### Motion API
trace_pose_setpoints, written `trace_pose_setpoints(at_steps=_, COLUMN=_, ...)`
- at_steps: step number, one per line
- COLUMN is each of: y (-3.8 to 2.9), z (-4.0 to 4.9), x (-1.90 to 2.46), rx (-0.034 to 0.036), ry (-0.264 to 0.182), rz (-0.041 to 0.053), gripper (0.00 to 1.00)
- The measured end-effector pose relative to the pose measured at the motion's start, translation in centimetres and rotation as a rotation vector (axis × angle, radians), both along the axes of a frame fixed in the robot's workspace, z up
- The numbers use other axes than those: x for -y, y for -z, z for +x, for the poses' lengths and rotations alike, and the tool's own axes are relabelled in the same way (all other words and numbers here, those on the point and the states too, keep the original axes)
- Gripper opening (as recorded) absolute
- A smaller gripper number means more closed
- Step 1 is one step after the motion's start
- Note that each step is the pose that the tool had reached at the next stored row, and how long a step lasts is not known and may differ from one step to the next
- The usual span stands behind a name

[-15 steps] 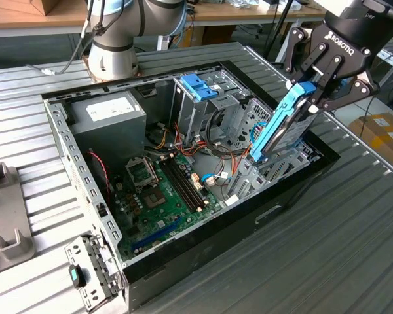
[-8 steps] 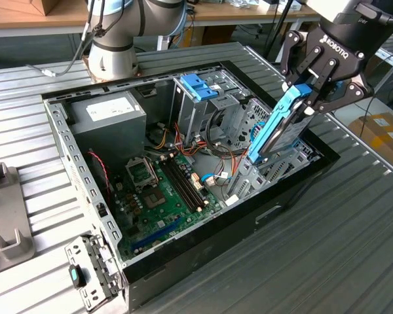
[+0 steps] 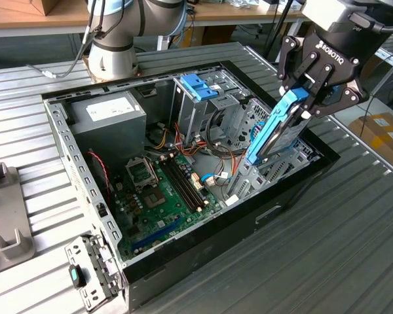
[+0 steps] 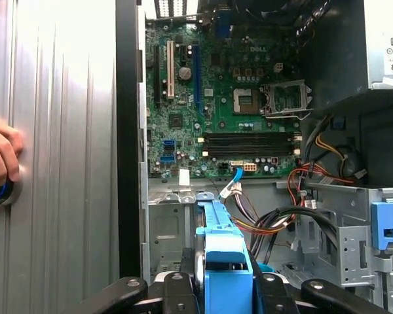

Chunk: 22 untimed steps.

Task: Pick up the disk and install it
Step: 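Insert the disk into the insertion slot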

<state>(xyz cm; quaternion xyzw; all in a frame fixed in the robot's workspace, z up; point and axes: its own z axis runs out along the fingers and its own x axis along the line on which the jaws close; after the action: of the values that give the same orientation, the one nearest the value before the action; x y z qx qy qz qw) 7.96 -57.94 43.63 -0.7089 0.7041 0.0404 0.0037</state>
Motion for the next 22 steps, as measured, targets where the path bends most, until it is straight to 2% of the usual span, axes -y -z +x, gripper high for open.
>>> trace_pose_setpoints(at_steps=5, y=0.33, z=0.0, x=0.0, rx=0.0001, ry=-0.008, rz=0.0002, gripper=0.37)
trace_pose_setpoints(at_steps=11, y=0.31, z=0.04, x=0.0, rx=-0.0001, ry=-0.012, rz=0.0005, gripper=0.37)
trace_pose_setpoints(at_steps=14, y=0.1, z=0.2, x=0.0, rx=0.0002, ry=-0.013, rz=0.0017, gripper=0.37)
trace_pose_setpoints(at_steps=17, y=-0.45, z=0.3, x=0.0, rx=0.0, ry=-0.013, rz=0.0004, gripper=0.37)
trace_pose_setpoints(at_steps=22, y=-0.35, z=0.35, x=0.05, rx=-0.0013, ry=-0.013, rz=0.0004, gripper=0.37)
